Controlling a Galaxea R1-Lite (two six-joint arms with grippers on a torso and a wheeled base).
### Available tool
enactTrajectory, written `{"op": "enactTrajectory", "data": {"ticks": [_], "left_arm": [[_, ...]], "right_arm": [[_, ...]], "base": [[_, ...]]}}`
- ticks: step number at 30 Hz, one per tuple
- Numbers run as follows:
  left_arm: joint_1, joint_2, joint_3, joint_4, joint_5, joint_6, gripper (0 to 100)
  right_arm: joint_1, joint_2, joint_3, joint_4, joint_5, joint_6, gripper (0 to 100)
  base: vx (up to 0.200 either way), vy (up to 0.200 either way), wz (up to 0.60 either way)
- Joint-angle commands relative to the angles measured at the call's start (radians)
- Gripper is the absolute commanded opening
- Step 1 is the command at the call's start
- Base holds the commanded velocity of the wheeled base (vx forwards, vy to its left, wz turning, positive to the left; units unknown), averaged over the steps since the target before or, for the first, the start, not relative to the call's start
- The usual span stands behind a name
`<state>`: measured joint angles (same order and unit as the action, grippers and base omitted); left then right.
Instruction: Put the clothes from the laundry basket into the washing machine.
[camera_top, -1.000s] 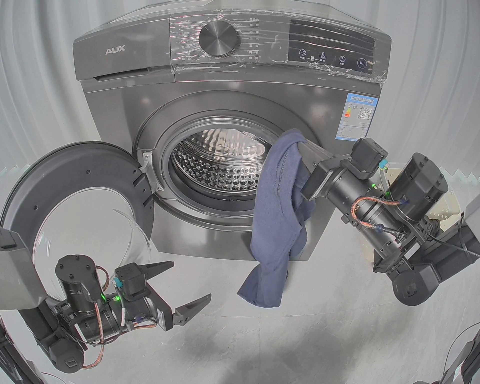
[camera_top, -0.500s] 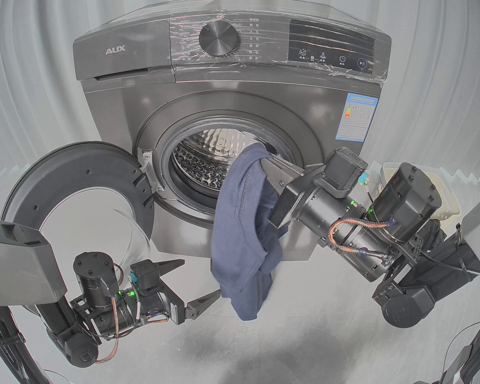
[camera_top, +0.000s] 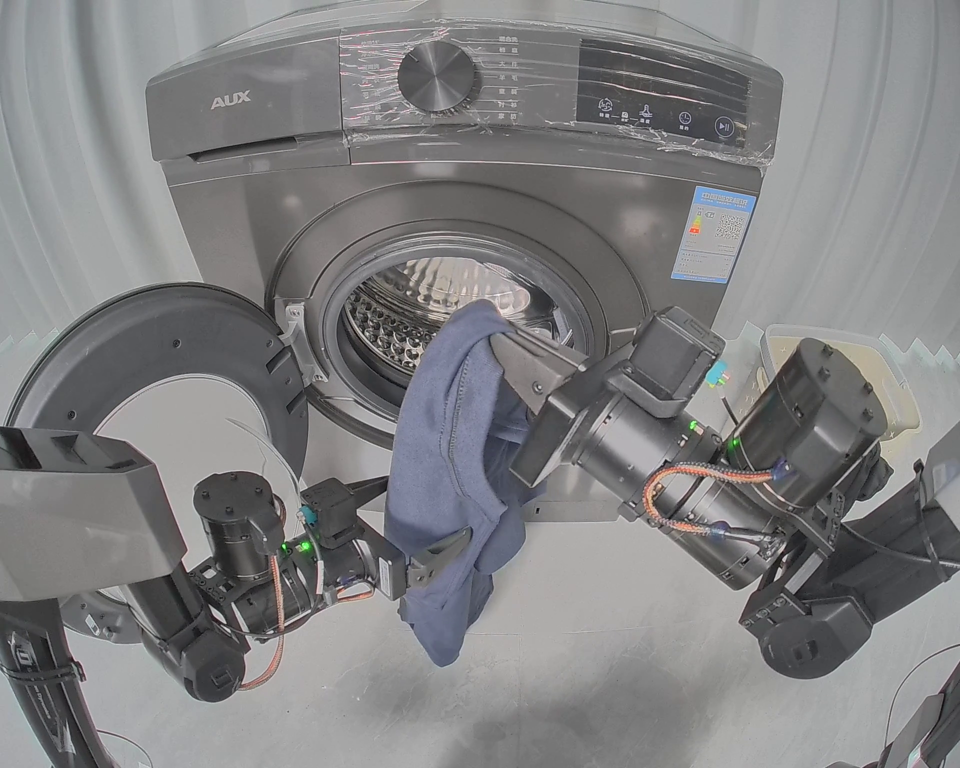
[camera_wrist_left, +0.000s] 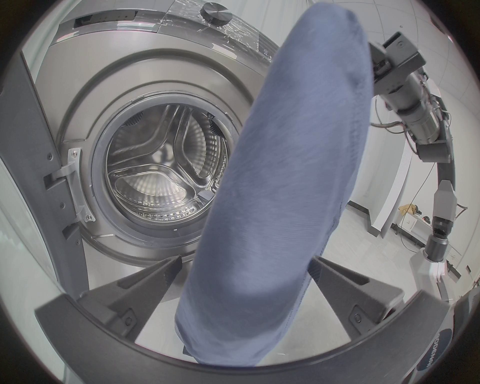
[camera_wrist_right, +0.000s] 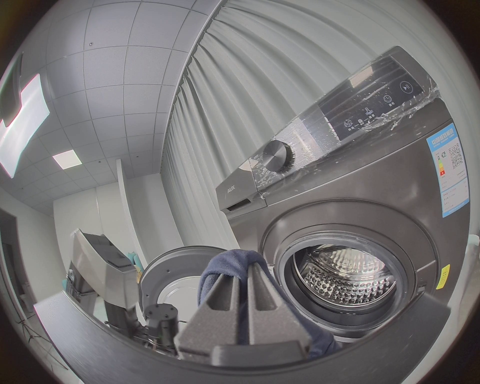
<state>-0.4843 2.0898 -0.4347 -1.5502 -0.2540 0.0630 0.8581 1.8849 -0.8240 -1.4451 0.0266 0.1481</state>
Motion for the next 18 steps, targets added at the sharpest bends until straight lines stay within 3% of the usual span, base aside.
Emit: {"op": "enactTrajectory", "data": {"ticks": [1, 18], "left_arm": [[0.007, 0.079, -0.075, 0.001, 0.012, 0.000, 100], [0.027, 0.236, -0.254, -0.001, 0.030, 0.003, 100]], "right_arm": [[0.032, -0.024, 0.006, 0.000, -0.004, 0.001, 0], [0.085, -0.067, 0.086, -0.001, -0.020, 0.008, 0]], "base": [[0.000, 0.000, 0.00], [0.000, 0.000, 0.00]]}}
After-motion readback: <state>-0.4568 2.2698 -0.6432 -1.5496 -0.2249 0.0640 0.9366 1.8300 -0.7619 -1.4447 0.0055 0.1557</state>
